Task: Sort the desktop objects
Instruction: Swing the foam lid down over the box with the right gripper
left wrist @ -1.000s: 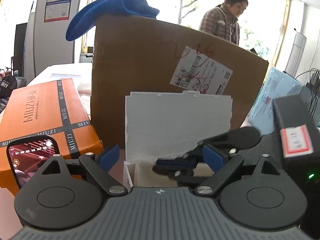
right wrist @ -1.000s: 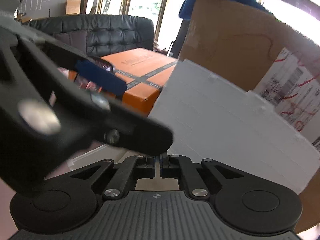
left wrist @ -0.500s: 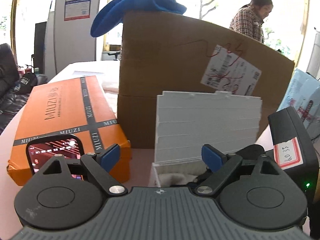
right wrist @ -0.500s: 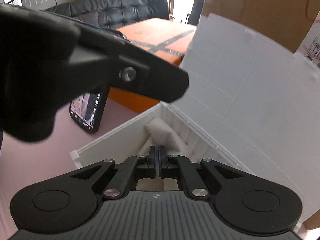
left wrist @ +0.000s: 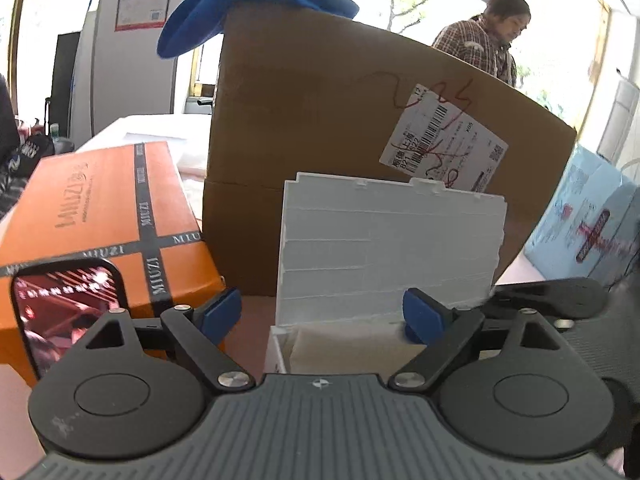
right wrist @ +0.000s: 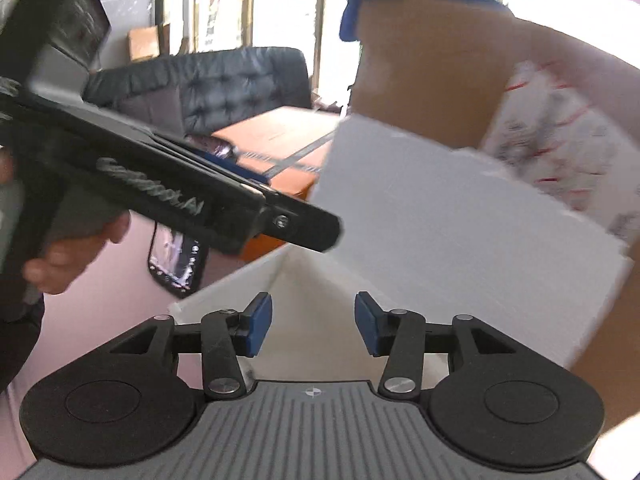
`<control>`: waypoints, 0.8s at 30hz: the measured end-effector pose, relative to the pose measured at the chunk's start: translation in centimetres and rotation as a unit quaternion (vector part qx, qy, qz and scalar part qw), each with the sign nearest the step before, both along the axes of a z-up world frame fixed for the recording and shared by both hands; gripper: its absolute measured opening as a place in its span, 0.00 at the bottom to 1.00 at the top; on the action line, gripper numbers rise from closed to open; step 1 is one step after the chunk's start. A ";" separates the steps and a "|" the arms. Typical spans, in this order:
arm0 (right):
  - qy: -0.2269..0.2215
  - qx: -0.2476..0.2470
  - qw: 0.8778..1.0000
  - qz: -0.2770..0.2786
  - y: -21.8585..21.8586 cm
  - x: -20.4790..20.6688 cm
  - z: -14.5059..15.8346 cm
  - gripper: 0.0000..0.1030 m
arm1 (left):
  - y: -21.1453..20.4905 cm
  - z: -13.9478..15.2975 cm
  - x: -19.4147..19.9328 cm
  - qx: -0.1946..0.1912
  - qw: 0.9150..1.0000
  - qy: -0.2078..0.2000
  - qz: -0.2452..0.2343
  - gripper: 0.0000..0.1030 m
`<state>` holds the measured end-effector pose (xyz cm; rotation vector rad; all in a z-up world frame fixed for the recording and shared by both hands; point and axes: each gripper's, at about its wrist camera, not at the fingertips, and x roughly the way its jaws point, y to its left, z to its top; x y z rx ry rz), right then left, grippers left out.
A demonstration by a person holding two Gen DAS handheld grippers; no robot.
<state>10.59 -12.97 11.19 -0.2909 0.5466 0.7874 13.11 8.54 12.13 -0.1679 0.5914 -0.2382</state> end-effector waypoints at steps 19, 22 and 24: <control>-0.007 0.213 0.964 -0.158 -10.4 5.6 -3.7 0.42 | -0.4 -3.4 3.5 -0.048 0.998 -0.020 0.021 0.83; -0.024 0.223 0.963 -0.150 -10.1 6.1 -4.0 0.41 | -0.8 -3.4 3.8 -0.043 0.999 -0.016 -0.006 0.78; -0.033 0.228 0.962 -0.146 -10.3 6.2 -4.1 0.40 | -1.3 -3.3 3.7 -0.028 0.999 -0.022 -0.024 0.75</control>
